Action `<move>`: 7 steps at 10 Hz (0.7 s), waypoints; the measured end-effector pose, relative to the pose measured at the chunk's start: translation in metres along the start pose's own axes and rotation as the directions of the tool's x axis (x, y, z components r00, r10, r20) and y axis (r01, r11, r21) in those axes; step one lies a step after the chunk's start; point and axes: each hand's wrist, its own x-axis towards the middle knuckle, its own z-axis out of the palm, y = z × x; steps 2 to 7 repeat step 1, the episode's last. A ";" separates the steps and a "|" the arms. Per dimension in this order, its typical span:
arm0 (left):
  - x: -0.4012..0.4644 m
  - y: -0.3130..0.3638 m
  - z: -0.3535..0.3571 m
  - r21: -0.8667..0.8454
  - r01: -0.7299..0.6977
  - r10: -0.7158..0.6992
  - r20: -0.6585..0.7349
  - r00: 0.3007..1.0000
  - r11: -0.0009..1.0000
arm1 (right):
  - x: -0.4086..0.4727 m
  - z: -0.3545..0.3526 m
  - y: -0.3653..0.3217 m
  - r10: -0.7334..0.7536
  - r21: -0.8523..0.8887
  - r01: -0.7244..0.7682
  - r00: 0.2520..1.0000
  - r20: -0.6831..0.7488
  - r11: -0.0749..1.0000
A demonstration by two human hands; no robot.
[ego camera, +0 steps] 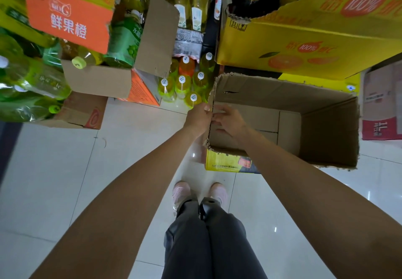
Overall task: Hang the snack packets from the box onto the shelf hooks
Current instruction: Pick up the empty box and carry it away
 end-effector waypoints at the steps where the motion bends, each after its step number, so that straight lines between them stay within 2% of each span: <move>1: -0.020 0.010 -0.013 -0.094 0.022 -0.024 -0.024 0.999 0.995 | -0.021 -0.009 -0.003 0.030 0.046 -0.028 0.998 -0.050 0.999; 7: -0.020 0.010 -0.013 -0.094 0.022 -0.024 -0.024 0.999 0.995 | -0.021 -0.009 -0.003 0.030 0.046 -0.028 0.998 -0.050 0.999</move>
